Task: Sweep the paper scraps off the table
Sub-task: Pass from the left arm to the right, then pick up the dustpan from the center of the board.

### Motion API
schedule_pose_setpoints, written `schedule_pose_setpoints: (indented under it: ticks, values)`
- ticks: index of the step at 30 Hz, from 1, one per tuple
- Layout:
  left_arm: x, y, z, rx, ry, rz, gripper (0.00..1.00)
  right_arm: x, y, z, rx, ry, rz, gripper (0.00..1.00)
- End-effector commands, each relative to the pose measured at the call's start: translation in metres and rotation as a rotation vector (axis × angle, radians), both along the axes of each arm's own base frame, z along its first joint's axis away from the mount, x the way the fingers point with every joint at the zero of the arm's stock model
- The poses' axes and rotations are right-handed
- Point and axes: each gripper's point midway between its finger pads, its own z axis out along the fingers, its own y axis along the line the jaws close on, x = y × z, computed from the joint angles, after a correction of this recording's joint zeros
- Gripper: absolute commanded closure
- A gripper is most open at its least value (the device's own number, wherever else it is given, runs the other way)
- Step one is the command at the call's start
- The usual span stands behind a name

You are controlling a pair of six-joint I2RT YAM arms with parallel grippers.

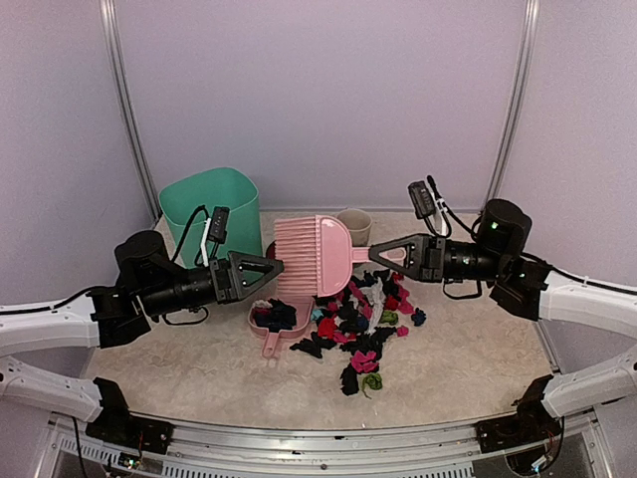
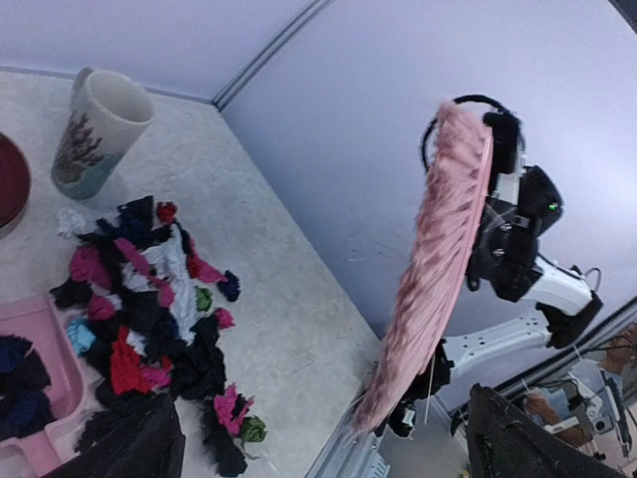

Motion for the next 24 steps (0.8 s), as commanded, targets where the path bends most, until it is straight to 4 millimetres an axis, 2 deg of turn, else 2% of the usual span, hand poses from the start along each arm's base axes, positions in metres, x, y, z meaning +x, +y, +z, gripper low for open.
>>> schedule_pose_setpoints:
  ticks: [1,6,13,19,24]
  values:
    - [0.016,0.037,-0.062,0.290,0.107,0.302,0.05,0.021,-0.026,-0.017,-0.121,-0.029,-0.185,1.00]
    - [0.000,0.051,-0.098,0.460,0.135,0.440,0.05,0.029,-0.041,-0.029,-0.180,-0.025,-0.255,1.00]
    - [-0.011,0.057,-0.149,0.588,0.157,0.564,0.07,0.030,-0.040,-0.040,-0.218,-0.013,-0.245,1.00]
    - [-0.012,0.047,-0.187,0.727,0.102,0.595,0.07,0.030,-0.040,-0.046,-0.233,0.002,-0.245,1.00]
    - [-0.003,0.035,-0.209,0.821,0.072,0.590,0.08,0.029,-0.042,-0.046,-0.237,0.006,-0.247,1.00]
